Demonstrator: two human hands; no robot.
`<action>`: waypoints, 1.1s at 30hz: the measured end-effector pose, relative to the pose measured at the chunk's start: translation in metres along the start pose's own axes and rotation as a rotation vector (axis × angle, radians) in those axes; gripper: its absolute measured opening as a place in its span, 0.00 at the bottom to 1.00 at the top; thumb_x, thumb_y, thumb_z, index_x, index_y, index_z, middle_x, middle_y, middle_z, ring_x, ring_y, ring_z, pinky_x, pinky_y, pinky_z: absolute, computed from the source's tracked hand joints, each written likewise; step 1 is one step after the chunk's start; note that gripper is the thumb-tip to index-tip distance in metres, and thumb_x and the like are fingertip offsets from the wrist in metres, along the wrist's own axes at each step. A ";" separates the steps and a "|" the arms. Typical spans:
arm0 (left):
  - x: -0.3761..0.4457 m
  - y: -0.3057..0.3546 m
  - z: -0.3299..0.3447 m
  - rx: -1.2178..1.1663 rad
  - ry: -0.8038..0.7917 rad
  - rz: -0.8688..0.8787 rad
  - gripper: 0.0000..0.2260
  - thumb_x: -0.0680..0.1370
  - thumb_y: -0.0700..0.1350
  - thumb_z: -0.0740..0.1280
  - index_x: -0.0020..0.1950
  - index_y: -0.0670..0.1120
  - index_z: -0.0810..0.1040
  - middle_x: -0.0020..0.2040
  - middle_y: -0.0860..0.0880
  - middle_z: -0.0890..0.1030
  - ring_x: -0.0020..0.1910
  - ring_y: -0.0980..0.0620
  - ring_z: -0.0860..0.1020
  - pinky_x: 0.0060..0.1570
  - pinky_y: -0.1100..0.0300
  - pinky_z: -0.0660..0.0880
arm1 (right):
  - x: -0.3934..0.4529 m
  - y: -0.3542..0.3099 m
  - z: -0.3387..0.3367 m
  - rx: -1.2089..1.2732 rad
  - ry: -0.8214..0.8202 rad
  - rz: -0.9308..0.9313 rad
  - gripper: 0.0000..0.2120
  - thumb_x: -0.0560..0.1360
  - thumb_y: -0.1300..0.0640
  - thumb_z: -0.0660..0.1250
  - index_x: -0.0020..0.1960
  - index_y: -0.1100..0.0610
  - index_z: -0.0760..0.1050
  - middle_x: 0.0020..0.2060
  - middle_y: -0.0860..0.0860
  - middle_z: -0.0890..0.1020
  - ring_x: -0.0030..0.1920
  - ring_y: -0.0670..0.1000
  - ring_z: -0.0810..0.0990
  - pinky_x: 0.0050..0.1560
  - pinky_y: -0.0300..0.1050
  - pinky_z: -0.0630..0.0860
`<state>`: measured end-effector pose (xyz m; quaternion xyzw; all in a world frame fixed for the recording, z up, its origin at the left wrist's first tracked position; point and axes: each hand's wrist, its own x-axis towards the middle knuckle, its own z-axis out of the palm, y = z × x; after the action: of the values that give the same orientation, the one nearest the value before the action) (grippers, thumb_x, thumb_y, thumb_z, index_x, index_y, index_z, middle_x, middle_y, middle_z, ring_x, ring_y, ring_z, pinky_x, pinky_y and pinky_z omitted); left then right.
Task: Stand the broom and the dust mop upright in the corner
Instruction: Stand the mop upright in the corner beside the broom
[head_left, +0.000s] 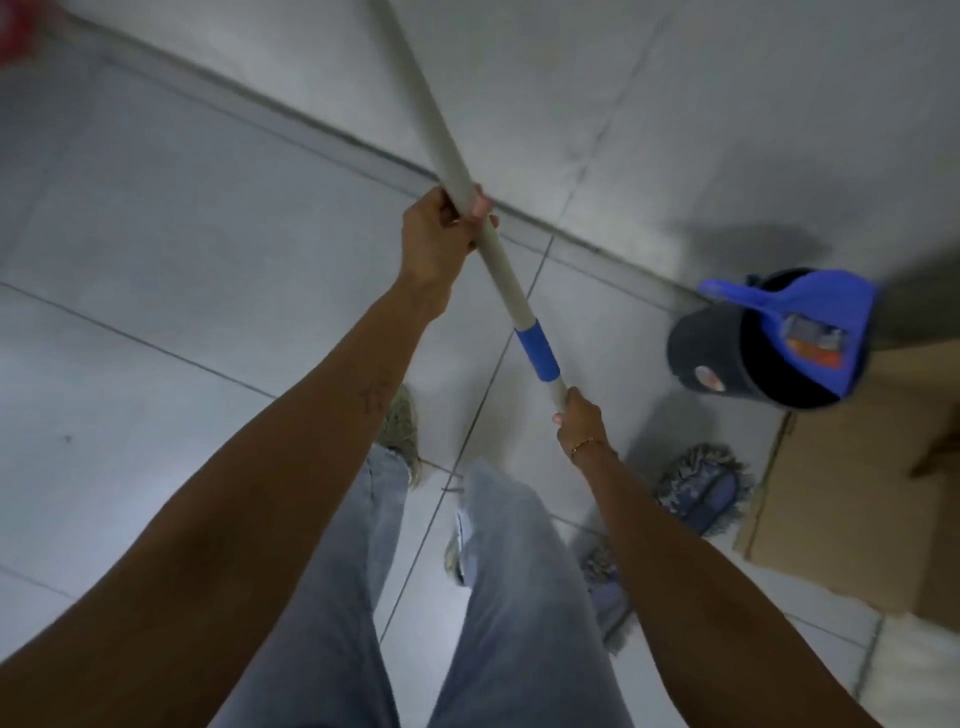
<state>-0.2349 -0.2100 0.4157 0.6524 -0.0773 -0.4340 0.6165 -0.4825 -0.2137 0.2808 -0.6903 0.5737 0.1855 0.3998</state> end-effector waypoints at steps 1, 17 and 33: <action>-0.022 0.024 0.020 0.026 -0.039 0.036 0.09 0.76 0.37 0.67 0.55 0.38 0.75 0.47 0.42 0.80 0.46 0.45 0.80 0.56 0.47 0.79 | -0.023 0.001 -0.021 0.025 0.038 -0.001 0.07 0.76 0.70 0.61 0.54 0.67 0.69 0.49 0.64 0.78 0.51 0.61 0.79 0.48 0.45 0.74; -0.321 0.159 0.224 0.191 -0.726 0.371 0.13 0.72 0.30 0.68 0.57 0.30 0.76 0.47 0.39 0.80 0.45 0.44 0.79 0.60 0.42 0.76 | -0.275 0.097 -0.148 0.502 0.535 0.110 0.13 0.76 0.69 0.62 0.60 0.67 0.71 0.52 0.66 0.79 0.54 0.63 0.77 0.45 0.44 0.67; -0.506 0.112 0.349 0.305 -0.960 0.692 0.15 0.72 0.37 0.71 0.58 0.35 0.77 0.51 0.38 0.84 0.49 0.46 0.83 0.54 0.54 0.80 | -0.396 0.228 -0.178 0.769 0.768 0.190 0.14 0.75 0.66 0.66 0.60 0.67 0.72 0.55 0.64 0.80 0.57 0.62 0.77 0.60 0.56 0.74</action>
<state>-0.7268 -0.1714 0.7993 0.4018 -0.6152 -0.4384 0.5176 -0.8410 -0.1000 0.5961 -0.4579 0.7646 -0.2672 0.3665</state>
